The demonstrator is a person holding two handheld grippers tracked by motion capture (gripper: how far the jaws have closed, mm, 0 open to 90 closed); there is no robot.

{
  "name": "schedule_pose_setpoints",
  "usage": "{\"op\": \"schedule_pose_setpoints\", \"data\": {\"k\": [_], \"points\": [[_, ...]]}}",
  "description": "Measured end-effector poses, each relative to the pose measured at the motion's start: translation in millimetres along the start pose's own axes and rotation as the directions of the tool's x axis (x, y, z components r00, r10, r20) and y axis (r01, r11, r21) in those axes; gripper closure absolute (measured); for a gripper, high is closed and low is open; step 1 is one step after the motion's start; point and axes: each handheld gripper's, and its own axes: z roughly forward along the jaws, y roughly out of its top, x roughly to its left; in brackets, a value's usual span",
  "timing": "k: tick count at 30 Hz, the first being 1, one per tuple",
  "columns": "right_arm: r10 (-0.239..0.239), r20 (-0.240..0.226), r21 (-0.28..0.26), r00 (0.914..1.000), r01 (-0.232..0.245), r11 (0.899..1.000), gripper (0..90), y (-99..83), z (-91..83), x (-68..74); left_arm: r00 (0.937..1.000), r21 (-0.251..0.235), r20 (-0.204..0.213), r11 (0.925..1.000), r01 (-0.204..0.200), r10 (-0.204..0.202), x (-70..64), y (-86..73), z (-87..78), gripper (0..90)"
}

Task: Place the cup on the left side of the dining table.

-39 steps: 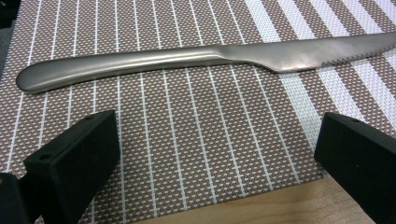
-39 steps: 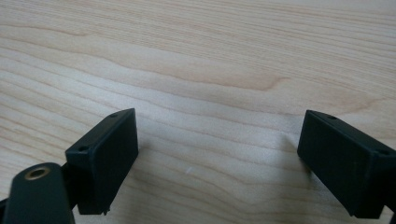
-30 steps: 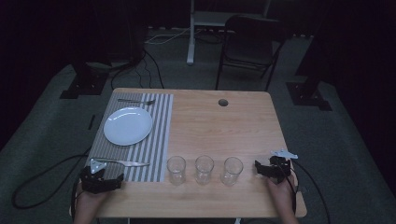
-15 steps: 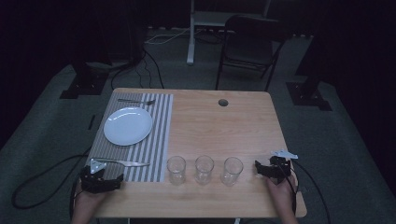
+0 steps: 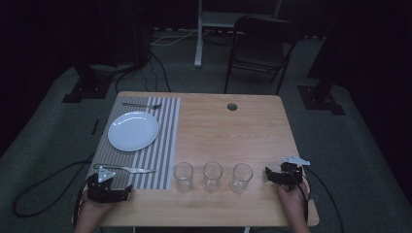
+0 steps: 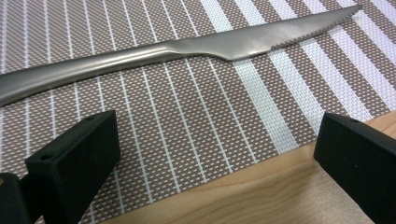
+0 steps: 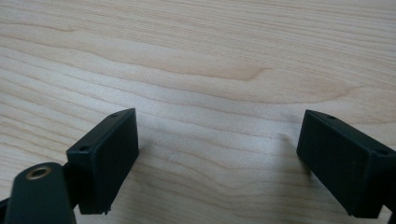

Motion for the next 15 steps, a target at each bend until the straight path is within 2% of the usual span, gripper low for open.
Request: {"op": "schedule_pose_setpoints", "data": {"k": [1, 4, 5, 8, 11, 13, 15], "points": [[0.000, 0.000, 0.000, 1.0000, 0.000, 1.000, 12.3, 0.0, 0.0, 0.0, 0.9998, 0.003, 0.020, 1.0000, -0.003, 0.003, -0.8, 0.3, -0.3, 1.0], [0.000, 0.000, 0.000, 1.0000, 0.000, 1.000, 12.4, 0.0, 0.0, 0.0, 0.9996, -0.001, 0.019, 0.9998, -0.019, 0.019, -3.5, 1.0, -1.4, 1.9], [0.000, 0.000, 0.000, 1.0000, 0.000, 1.000, 12.4, 0.0, 0.0, 0.0, 0.9989, -0.010, 0.037, 0.9995, -0.029, 0.029, -6.0, 1.8, -2.6, 1.9], [0.000, 0.000, 0.000, 1.0000, 0.000, 1.000, 12.4, 0.0, 0.0, 0.1, 0.9983, -0.018, 0.041, 0.9990, -0.040, 0.041, -9.9, 4.0, -4.3, 1.9], [0.000, 0.000, 0.000, 1.0000, 0.000, 1.000, 12.4, 0.0, 0.0, 0.0, 0.9948, -0.024, 0.081, 0.9980, -0.059, 0.061, -15.7, 7.1, -6.4, 1.9], [0.000, 0.000, 0.000, 1.0000, 0.000, 1.000, 12.4, 0.0, 0.0, 0.0, 0.9948, -0.029, 0.076, 0.9974, -0.066, 0.068, -17.6, 7.7, -6.7, 1.9], [0.000, 0.000, 0.000, 1.0000, 0.000, 1.000, 12.4, 0.0, 0.0, 0.0, 0.9924, -0.026, 0.096, 0.9968, -0.075, 0.078, -20.8, 9.0, -6.5, 1.8]]}}
